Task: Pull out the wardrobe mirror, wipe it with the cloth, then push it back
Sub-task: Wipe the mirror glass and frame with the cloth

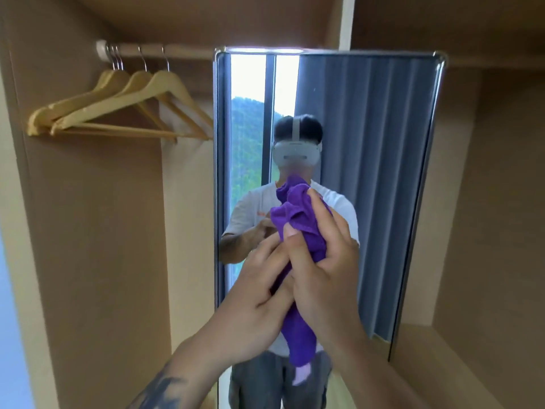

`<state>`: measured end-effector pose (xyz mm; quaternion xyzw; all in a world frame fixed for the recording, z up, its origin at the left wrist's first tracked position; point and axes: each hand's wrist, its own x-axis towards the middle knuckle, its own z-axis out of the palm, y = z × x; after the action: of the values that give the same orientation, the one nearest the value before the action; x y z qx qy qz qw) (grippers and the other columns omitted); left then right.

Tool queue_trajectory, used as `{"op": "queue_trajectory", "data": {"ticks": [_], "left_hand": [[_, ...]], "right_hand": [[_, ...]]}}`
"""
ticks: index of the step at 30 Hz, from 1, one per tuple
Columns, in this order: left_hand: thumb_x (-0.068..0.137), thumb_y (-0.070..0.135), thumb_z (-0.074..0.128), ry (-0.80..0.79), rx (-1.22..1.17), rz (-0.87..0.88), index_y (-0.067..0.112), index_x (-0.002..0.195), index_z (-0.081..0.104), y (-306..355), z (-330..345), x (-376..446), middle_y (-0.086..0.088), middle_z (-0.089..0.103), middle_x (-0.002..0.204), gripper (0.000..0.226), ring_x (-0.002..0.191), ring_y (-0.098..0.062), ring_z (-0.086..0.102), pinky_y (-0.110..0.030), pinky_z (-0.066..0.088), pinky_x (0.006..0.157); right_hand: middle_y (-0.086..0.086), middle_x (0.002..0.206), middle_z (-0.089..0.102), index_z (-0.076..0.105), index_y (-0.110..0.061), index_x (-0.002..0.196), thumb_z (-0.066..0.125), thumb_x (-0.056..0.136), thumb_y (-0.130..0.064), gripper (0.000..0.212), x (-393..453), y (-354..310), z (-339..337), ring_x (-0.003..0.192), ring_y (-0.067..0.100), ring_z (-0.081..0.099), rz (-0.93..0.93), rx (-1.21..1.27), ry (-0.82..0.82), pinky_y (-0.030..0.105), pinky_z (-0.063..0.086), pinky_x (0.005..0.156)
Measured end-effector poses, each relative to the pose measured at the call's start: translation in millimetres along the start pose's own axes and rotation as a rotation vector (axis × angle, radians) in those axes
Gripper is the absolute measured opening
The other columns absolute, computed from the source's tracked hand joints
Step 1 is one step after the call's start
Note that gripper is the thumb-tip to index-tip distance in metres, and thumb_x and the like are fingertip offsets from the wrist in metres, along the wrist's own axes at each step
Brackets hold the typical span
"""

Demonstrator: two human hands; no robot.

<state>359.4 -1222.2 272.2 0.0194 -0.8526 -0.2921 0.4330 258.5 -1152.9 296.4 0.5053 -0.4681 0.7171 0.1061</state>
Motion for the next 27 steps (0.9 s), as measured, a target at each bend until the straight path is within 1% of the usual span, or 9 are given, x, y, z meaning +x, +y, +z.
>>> {"op": "queue_trajectory", "data": {"ticks": [4, 7, 11, 14, 18, 20, 22, 24, 27], "left_hand": [[0.109, 0.048, 0.043, -0.111, -0.086, -0.047, 0.046, 0.163, 0.033, 5, -30, 17, 0.029, 0.035, 0.164, 0.055, 0.158, 0.0, 0.022, -0.031, 0.038, 0.122], [0.11, 0.054, 0.039, -0.077, 0.109, 0.036, 0.049, 0.164, 0.027, 6, -50, 33, 0.034, 0.03, 0.165, 0.056, 0.157, 0.009, 0.013, -0.032, 0.025, 0.129], [0.104, 0.064, 0.037, 0.117, 0.323, 0.086, 0.056, 0.155, 0.04, 9, -79, 62, 0.029, 0.038, 0.162, 0.052, 0.154, 0.008, 0.024, -0.026, 0.026, 0.126], [0.105, 0.056, 0.042, 0.285, 0.488, 0.124, 0.049, 0.152, 0.051, 11, -103, 86, 0.013, 0.044, 0.162, 0.048, 0.151, -0.006, 0.036, -0.041, 0.036, 0.121], [0.105, 0.051, 0.047, 0.458, 0.646, 0.132, 0.044, 0.156, 0.047, 5, -133, 123, 0.002, 0.037, 0.168, 0.051, 0.152, -0.02, 0.031, -0.036, 0.029, 0.11], [0.105, 0.052, 0.051, 0.504, 0.56, 0.081, 0.046, 0.16, 0.04, -3, -141, 138, 0.002, 0.028, 0.172, 0.056, 0.156, -0.022, 0.027, -0.032, 0.027, 0.111], [0.103, 0.049, 0.058, 0.526, 0.451, 0.043, 0.048, 0.162, 0.033, -12, -144, 149, 0.005, 0.023, 0.174, 0.064, 0.157, -0.016, 0.025, -0.029, 0.029, 0.11], [0.105, 0.042, 0.059, 0.53, 0.398, 0.056, 0.043, 0.165, 0.029, -23, -141, 156, 0.007, 0.029, 0.172, 0.066, 0.155, -0.009, 0.028, -0.027, 0.035, 0.11], [0.108, 0.033, 0.058, 0.507, 0.269, 0.078, 0.041, 0.167, 0.026, -38, -136, 161, 0.027, 0.052, 0.152, 0.067, 0.125, 0.008, 0.056, -0.02, 0.048, 0.097]], "right_hand": [[-0.027, 0.14, 0.053, 0.062, -0.043, 0.137, 0.059, 0.104, -0.023, 0.039, 32, -6, 0, 0.134, -0.003, 0.053, -0.031, 0.069, -0.007, 0.01, 0.044, 0.104], [-0.026, 0.141, 0.053, 0.06, -0.042, 0.139, 0.058, 0.107, -0.017, 0.041, 57, -12, 3, 0.137, -0.001, 0.051, -0.105, -0.042, -0.027, 0.013, 0.041, 0.109], [-0.013, 0.145, 0.052, 0.055, -0.039, 0.144, 0.056, 0.107, -0.015, 0.044, 93, -25, 11, 0.131, -0.004, 0.051, -0.228, -0.196, -0.038, 0.006, 0.038, 0.105], [-0.006, 0.143, 0.051, 0.057, -0.025, 0.147, 0.057, 0.107, -0.012, 0.043, 125, -40, 16, 0.123, -0.005, 0.052, -0.304, -0.288, -0.007, -0.002, 0.034, 0.098], [0.004, 0.145, 0.054, 0.059, -0.016, 0.147, 0.059, 0.104, -0.012, 0.043, 165, -65, 22, 0.126, 0.008, 0.051, -0.433, -0.452, 0.036, -0.004, 0.028, 0.099], [0.003, 0.146, 0.054, 0.059, -0.018, 0.147, 0.058, 0.105, -0.017, 0.042, 185, -77, 23, 0.13, 0.014, 0.053, -0.496, -0.56, 0.024, 0.005, 0.032, 0.105], [0.003, 0.149, 0.052, 0.059, -0.022, 0.147, 0.056, 0.105, -0.022, 0.043, 202, -86, 22, 0.132, 0.023, 0.054, -0.553, -0.681, 0.015, 0.029, 0.043, 0.109], [0.002, 0.152, 0.048, 0.056, -0.028, 0.148, 0.053, 0.105, -0.027, 0.043, 217, -93, 21, 0.129, 0.034, 0.053, -0.576, -0.847, 0.018, 0.047, 0.05, 0.102], [0.002, 0.153, 0.045, 0.052, -0.033, 0.148, 0.05, 0.106, -0.033, 0.041, 235, -97, 19, 0.123, 0.04, 0.052, -0.577, -1.081, 0.031, 0.049, 0.05, 0.086]]}}
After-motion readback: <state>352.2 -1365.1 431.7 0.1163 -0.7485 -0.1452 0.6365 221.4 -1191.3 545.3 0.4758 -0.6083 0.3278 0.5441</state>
